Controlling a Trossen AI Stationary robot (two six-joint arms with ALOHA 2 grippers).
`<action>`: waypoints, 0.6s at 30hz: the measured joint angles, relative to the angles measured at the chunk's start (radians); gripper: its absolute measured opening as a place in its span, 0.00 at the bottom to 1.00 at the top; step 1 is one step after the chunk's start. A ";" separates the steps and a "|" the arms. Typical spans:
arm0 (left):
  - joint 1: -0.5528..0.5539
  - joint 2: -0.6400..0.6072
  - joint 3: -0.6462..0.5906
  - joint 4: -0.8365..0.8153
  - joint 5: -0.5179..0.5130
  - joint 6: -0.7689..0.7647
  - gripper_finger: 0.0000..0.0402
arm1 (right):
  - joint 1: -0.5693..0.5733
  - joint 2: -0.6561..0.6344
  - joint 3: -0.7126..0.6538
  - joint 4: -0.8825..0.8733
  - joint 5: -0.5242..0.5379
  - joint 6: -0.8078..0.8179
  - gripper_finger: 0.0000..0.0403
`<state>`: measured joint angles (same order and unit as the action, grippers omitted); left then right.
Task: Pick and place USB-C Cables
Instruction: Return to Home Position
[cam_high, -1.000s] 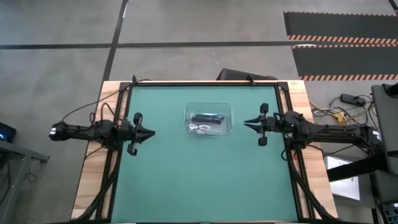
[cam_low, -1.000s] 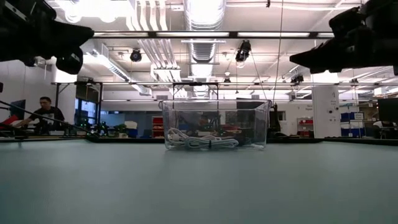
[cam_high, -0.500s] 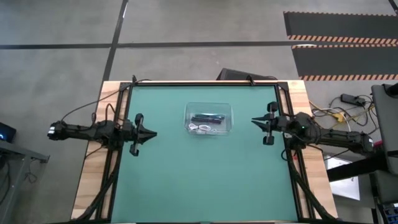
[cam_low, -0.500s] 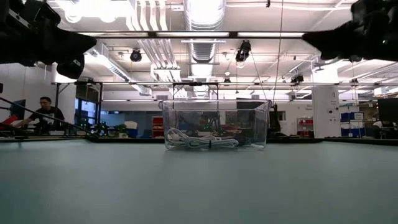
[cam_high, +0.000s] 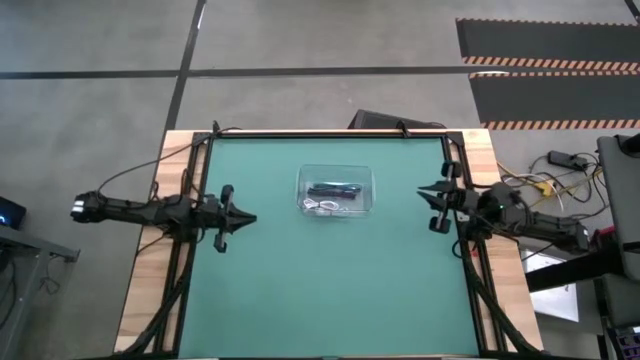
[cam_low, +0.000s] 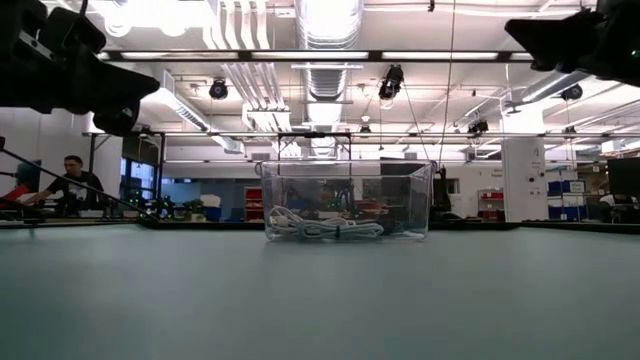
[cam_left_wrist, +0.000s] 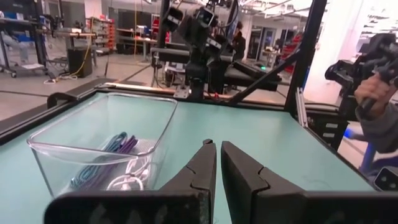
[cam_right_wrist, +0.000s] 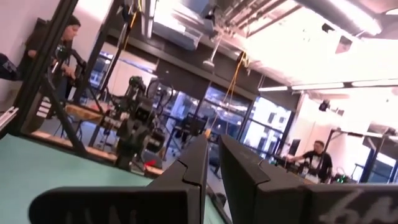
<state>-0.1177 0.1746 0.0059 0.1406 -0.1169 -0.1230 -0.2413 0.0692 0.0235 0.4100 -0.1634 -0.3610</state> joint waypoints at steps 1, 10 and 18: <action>0.000 0.006 0.000 0.000 0.000 0.000 0.02 | 0.000 -0.013 0.000 -0.005 -0.002 -0.004 0.08; 0.000 0.052 -0.001 0.000 0.000 -0.001 0.02 | 0.000 -0.061 -0.008 -0.016 0.012 -0.014 0.08; 0.000 0.087 -0.001 0.001 0.000 -0.001 0.02 | 0.000 0.007 -0.009 -0.143 0.348 0.263 0.08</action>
<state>-0.1177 0.2617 0.0048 0.1420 -0.1169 -0.1238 -0.2413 0.0763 0.0147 0.2669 0.1850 -0.0984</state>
